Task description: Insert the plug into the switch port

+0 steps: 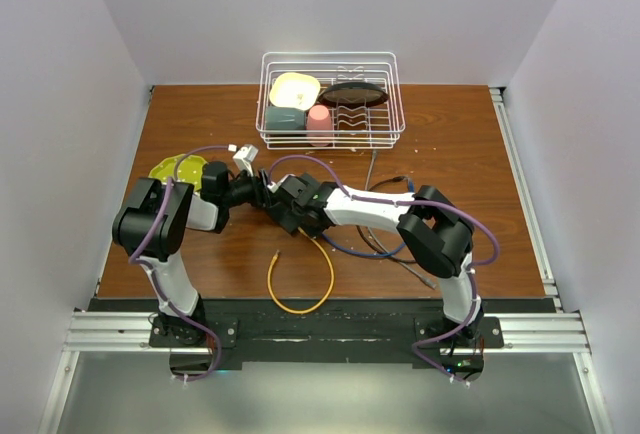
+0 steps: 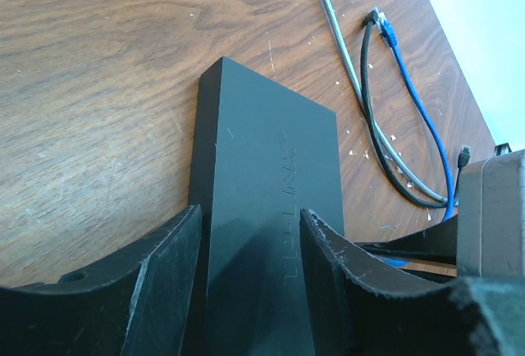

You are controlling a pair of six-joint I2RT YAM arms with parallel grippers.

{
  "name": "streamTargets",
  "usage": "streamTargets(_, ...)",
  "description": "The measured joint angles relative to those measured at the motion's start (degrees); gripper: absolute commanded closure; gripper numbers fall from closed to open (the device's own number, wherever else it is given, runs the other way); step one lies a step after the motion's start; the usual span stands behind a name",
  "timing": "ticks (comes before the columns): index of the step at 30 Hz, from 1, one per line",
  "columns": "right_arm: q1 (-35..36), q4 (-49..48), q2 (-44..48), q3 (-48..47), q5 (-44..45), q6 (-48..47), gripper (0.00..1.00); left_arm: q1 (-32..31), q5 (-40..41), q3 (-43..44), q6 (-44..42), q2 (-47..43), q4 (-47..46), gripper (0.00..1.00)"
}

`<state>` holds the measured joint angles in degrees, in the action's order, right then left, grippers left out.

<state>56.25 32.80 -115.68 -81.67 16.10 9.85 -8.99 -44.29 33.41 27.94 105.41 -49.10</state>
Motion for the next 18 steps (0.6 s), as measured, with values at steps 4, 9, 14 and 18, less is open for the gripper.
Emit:
streamTargets(4, 0.00, 0.13, -0.04, -0.11, -0.09, 0.02, 1.00, 0.00, 0.00, 0.00, 0.00, 0.17, -0.20, 0.46)
streamTargets(9, 0.00, 0.46, -0.35, -0.66, -0.33, 0.04, 1.00, 0.00, 0.00, 0.00, 0.02, 0.68, -1.07, 0.45)
streamTargets(14, 0.00, 0.59, -0.42, -0.74, -0.59, 0.04, 1.00, 0.00, 0.02, 0.00, 0.46, 0.72, -1.27, 0.42)
streamTargets(18, 0.00, 0.63, -0.52, -0.94, -0.96, 0.04, 1.00, 0.00, -0.04, 0.00, 1.07, 0.76, -1.64, 0.39)
